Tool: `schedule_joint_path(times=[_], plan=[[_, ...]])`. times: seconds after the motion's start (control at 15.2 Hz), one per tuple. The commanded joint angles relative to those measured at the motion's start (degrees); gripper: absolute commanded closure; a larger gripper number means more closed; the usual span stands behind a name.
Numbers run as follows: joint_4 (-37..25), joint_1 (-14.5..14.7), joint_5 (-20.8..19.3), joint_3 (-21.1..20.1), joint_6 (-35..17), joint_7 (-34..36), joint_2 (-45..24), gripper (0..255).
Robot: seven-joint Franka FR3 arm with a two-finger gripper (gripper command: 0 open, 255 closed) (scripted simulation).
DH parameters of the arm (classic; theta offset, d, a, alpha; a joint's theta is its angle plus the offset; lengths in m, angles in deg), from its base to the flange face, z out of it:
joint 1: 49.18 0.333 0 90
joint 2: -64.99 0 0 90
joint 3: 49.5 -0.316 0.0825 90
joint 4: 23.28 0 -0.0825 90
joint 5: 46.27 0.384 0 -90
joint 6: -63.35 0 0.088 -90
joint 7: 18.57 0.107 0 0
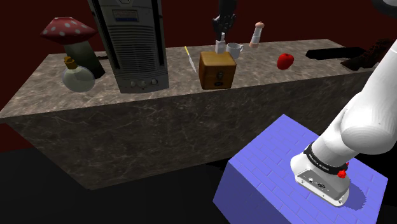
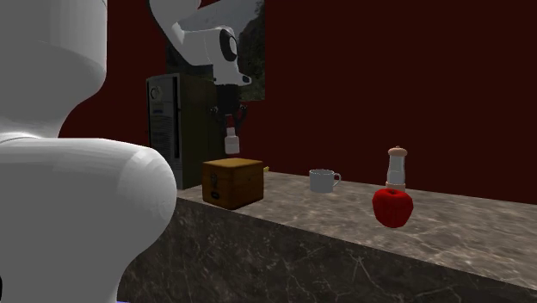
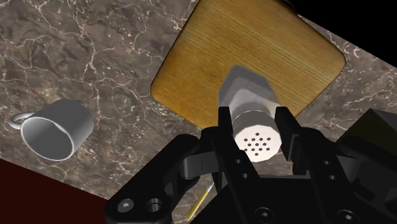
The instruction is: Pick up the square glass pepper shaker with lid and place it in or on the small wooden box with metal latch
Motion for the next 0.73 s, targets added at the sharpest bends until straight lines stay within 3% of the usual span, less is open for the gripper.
schedule_joint_path(times=[0.0, 0.59, 0.66], plan=[[1.66, -0.04, -0.02, 0.03, -1.56, -0.02, 0.12, 255], [3.31, -0.03, -0.03, 0.03, -3.30, 0.04, 0.04, 255], [3.31, -0.03, -0.03, 0.03, -3.31, 0.04, 0.04, 0]])
